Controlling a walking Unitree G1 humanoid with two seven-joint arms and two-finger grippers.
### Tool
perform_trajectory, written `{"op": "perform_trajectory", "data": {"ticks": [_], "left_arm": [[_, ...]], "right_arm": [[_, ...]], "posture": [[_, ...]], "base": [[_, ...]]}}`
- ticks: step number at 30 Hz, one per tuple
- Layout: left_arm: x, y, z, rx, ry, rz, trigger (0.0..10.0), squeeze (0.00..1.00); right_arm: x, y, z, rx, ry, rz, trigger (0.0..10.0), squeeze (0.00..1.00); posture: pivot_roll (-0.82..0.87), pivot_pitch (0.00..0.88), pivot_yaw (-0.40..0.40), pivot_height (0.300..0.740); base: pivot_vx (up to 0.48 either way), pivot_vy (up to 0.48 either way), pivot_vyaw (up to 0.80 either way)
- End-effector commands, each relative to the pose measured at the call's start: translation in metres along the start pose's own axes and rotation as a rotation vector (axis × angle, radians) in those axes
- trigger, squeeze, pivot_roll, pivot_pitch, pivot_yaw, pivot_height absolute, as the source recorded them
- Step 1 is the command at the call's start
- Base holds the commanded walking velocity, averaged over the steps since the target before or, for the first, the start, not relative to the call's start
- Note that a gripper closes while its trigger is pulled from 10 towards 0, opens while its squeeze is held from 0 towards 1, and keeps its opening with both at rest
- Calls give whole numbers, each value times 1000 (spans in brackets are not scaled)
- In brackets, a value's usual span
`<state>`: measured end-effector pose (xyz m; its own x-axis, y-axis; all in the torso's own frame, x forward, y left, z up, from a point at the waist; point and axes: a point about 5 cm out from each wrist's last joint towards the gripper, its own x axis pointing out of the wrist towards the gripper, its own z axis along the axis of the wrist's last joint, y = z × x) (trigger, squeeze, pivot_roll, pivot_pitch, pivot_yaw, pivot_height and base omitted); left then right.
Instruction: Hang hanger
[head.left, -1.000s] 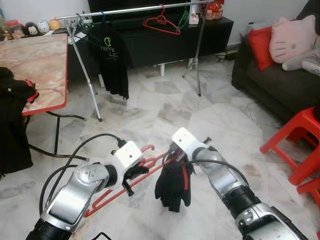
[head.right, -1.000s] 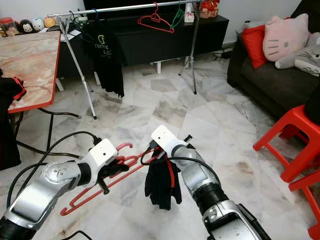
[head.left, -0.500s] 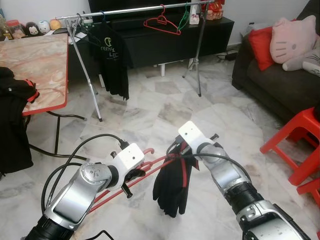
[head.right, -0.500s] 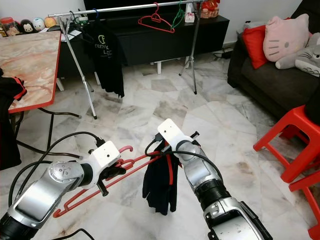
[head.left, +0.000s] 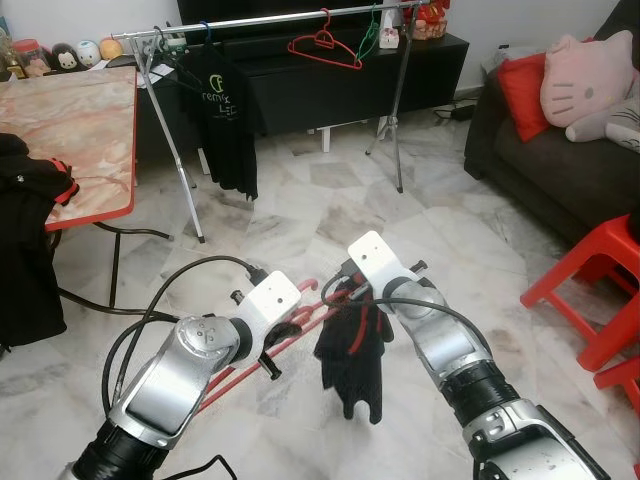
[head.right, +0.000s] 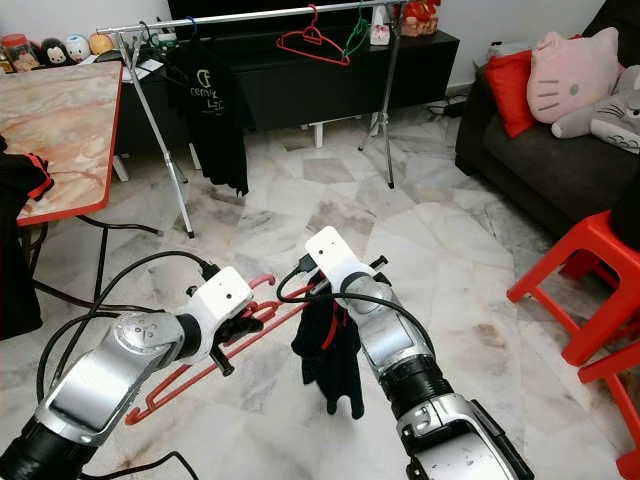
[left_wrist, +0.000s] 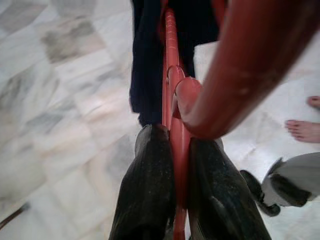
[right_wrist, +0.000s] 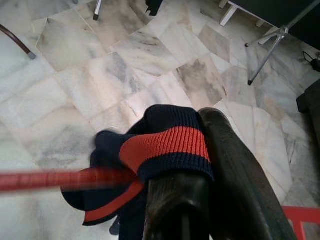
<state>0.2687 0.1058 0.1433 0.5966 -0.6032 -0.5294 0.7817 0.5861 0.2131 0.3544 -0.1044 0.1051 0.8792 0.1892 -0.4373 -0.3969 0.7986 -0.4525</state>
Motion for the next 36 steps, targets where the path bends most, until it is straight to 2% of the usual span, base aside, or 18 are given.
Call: {"op": "perform_trajectory", "data": {"ticks": [1, 8, 11, 14, 20, 22, 29, 32, 36], "left_arm": [[-4, -2, 3, 0, -16, -24, 10000, 0], [-5, 1, 5, -8, -23, -16, 10000, 0], [-1, 4, 4, -6, -3, 33, 10000, 0], [6, 8, 7, -38, -2, 99, 10000, 0], [12, -4, 11, -43, -10, 55, 10000, 0], [17, -7, 10, -63, 15, 73, 10000, 0], [26, -5, 8, -57, 76, 181, 10000, 0], [28, -2, 9, -68, 71, 212, 10000, 0], [29, -5, 16, -80, 22, 192, 10000, 0]], "right_arm": [[1, -6, 1, 2, -5, -24, 10000, 0], [2, -12, -6, 4, 20, -43, 10000, 0], [2, -9, -3, 7, 11, -36, 10000, 0], [2, -4, 1, 8, -2, -23, 10000, 0], [2, -2, 6, 12, -16, -19, 10000, 0], [1, -2, 8, 12, -23, -20, 10000, 0], [0, -6, 13, 11, -33, -33, 10000, 0], [-2, -6, 16, 8, -43, -32, 10000, 0], [-4, -1, 24, -8, -77, 7, 10000, 0]], "posture": [[47, 0, -39, 740], [50, 0, -38, 740], [48, 0, -37, 740], [49, 0, -37, 740], [48, 0, -35, 740], [46, 0, -33, 740], [42, 0, -30, 740], [42, 0, -30, 740], [42, 0, -30, 740]], "base": [[0, 0, 0], [0, 0, 0], [0, 0, 0], [0, 0, 0], [0, 0, 0], [0, 0, 0], [0, 0, 0], [0, 0, 0], [0, 0, 0]]}}
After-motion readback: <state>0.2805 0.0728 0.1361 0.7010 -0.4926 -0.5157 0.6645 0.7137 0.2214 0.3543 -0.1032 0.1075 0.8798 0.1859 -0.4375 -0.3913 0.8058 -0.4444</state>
